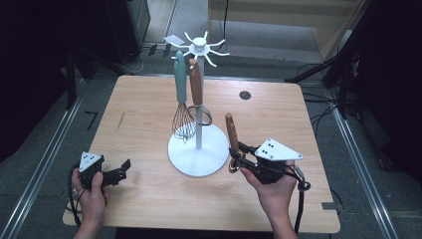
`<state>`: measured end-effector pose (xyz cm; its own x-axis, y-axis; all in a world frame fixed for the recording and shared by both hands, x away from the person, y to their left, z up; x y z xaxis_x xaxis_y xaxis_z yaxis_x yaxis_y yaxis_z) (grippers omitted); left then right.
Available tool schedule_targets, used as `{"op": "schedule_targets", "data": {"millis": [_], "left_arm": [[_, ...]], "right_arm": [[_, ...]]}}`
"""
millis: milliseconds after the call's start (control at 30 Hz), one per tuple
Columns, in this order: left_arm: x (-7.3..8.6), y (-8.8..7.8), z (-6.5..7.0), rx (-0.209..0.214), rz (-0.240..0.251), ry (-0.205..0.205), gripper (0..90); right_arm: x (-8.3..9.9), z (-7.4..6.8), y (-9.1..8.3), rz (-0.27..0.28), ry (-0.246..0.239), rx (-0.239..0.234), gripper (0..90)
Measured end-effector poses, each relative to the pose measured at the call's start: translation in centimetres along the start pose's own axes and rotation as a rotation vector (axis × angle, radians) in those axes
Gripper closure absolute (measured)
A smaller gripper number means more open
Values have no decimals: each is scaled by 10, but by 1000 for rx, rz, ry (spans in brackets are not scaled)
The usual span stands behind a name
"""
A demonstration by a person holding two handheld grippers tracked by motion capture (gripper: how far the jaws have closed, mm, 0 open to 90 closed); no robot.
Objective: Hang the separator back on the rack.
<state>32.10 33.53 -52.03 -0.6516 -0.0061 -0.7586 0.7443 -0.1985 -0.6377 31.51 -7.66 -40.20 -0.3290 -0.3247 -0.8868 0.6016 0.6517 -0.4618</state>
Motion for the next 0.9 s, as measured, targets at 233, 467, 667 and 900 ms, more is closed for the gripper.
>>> {"op": "schedule_targets", "data": {"millis": [233,467,667,900], "left_arm": [[0,-1,0,0,-2,0,0],[0,-1,0,0,-4,-1,0],[0,0,0,0,-1,-3,0],[0,0,-1,1,-3,-4,0]], "right_arm": [[-10,-4,-1,31,7,2,708],[-23,-7,-3,73,16,1,708],[-36,-9,-5,100,18,7,708],[-47,-11,-8,127,22,0,707]]}}
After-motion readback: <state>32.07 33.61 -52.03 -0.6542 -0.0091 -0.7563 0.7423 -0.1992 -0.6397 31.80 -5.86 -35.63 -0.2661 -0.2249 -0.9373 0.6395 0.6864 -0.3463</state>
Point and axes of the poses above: each handheld gripper's, and its own axes: y roughly forward along the jaws, x roughly out of its underside, z roughly to its right, the point moved 7 cm from there along y, roughly forward along the jaws, and after that the axes turned 8 degrees about -z, right-handed, at the moved point
